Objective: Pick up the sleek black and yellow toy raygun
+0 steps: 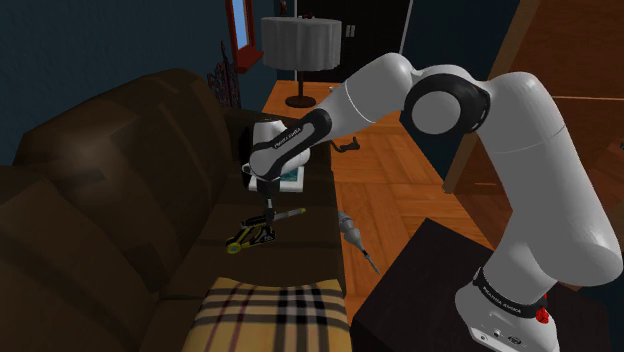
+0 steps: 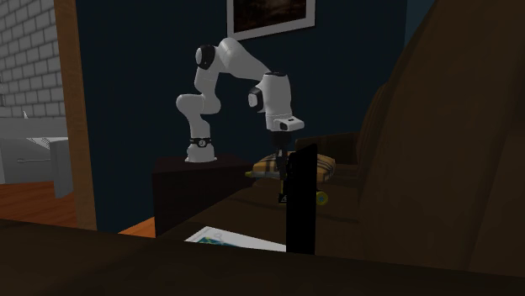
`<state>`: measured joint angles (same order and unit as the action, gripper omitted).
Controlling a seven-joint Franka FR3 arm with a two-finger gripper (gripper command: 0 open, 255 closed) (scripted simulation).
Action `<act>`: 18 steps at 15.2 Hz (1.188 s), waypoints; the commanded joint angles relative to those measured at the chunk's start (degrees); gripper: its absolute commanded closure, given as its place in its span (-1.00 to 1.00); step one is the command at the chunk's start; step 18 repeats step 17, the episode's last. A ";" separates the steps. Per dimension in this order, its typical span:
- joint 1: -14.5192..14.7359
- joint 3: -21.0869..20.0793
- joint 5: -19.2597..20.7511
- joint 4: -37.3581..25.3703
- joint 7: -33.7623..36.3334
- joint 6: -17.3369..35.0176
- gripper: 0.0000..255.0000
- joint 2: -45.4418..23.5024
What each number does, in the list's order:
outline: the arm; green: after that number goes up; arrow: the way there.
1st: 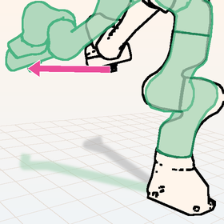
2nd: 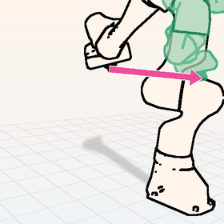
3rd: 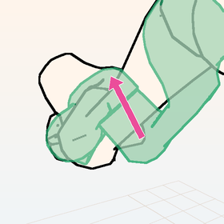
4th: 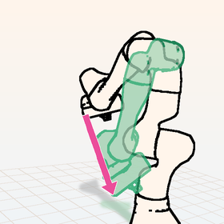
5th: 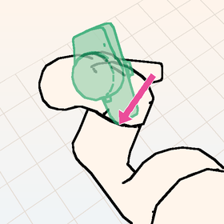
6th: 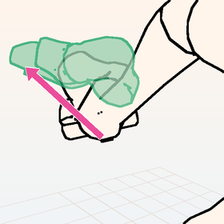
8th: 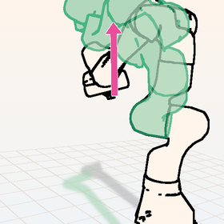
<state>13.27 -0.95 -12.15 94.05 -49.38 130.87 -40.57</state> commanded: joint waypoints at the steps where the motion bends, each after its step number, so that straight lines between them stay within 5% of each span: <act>1: 0.04 0.00 0.03 0.25 0.08 -0.41 1.00 0.59; 18: 0.14 0.40 0.78 -0.30 1.55 -7.66 1.00 7.39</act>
